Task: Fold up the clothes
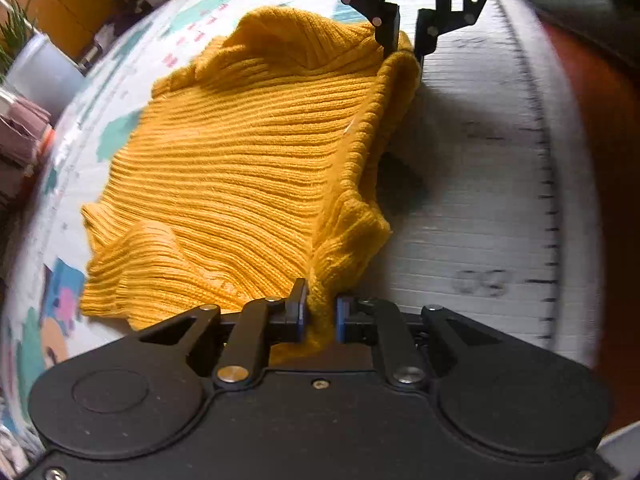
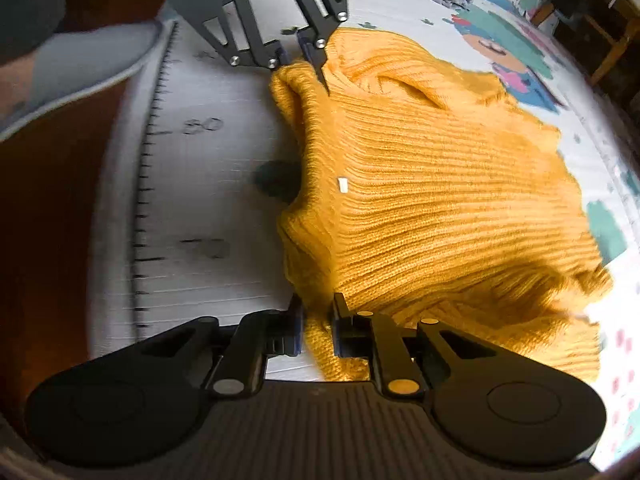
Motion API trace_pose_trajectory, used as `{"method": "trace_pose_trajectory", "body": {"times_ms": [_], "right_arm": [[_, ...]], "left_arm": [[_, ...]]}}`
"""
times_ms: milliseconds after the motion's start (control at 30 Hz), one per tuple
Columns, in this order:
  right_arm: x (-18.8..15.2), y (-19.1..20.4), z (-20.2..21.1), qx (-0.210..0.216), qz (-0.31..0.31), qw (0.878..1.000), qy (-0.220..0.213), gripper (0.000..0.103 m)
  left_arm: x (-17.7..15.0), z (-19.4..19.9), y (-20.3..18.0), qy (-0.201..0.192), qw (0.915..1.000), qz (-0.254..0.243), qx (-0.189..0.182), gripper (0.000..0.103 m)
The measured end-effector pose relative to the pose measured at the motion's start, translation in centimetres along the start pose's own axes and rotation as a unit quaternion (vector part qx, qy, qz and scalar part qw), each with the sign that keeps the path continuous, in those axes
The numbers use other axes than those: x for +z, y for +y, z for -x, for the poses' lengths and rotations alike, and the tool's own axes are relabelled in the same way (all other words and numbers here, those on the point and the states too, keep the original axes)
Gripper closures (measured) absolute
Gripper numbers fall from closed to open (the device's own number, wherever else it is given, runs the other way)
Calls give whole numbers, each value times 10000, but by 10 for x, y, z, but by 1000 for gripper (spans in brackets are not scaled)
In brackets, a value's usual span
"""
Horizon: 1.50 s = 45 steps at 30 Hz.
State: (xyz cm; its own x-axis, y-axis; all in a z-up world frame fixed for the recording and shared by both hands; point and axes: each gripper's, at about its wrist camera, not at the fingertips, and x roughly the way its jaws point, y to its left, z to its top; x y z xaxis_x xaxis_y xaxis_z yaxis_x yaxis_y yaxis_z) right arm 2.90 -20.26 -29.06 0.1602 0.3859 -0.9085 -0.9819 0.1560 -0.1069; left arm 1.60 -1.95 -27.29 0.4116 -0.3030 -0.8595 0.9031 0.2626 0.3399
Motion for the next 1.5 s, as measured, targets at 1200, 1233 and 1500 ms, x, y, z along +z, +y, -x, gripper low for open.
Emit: {"method": "trace_pose_trajectory", "body": {"times_ms": [1200,1233,1500], "right_arm": [[-146,-198,21,-1177,-6481,7377,-1478,56],[-147,-199,20,-1198,-6525,7333,-1490,56],[-142,-207,13,-1426,-6433,7367,-1520,56]], "left_arm": [[-129,-17,229,-766,6804,7271,-503,63],[-129,-20,232,-786,6775,7296,-512,63],[-125,-37,244,-786,6756,7317,-459,63]]}}
